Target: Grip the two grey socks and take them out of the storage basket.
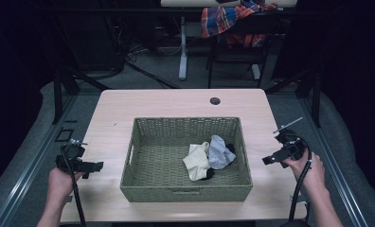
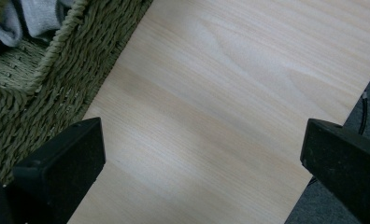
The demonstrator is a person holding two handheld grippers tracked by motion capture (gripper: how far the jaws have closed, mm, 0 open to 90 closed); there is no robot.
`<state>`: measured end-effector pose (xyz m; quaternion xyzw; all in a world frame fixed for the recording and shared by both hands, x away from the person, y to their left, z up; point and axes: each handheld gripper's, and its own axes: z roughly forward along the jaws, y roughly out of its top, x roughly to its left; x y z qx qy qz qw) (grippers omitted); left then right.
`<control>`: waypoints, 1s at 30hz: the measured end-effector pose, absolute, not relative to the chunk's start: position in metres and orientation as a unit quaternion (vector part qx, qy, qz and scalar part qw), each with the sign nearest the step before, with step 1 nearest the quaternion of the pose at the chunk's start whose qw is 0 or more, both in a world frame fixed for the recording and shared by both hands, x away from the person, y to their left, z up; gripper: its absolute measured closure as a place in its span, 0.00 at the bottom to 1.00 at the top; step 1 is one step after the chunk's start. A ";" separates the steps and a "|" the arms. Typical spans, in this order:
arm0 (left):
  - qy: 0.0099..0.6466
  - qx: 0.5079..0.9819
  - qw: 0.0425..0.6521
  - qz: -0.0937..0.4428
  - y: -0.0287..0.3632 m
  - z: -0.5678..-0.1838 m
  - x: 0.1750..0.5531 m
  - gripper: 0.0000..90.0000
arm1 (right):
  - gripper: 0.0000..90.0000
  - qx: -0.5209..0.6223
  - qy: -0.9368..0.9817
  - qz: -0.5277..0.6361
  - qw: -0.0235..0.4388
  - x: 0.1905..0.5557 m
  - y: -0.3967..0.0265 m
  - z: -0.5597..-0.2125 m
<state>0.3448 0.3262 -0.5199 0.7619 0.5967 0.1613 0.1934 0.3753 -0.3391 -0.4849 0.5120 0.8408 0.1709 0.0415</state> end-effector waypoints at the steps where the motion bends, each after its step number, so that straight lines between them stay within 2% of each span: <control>1: 0.598 0.761 0.194 0.161 0.326 -0.520 0.345 0.00 | 0.00 0.512 0.839 0.178 0.045 0.375 -0.339 -0.485; 14: 0.598 0.759 0.197 0.164 0.328 -0.517 0.342 0.00 | 0.00 0.507 0.840 0.190 0.042 0.378 -0.341 -0.464; 30: 0.598 0.760 0.193 0.166 0.323 -0.518 0.344 0.00 | 0.00 0.459 0.860 0.210 0.077 0.392 -0.305 -0.415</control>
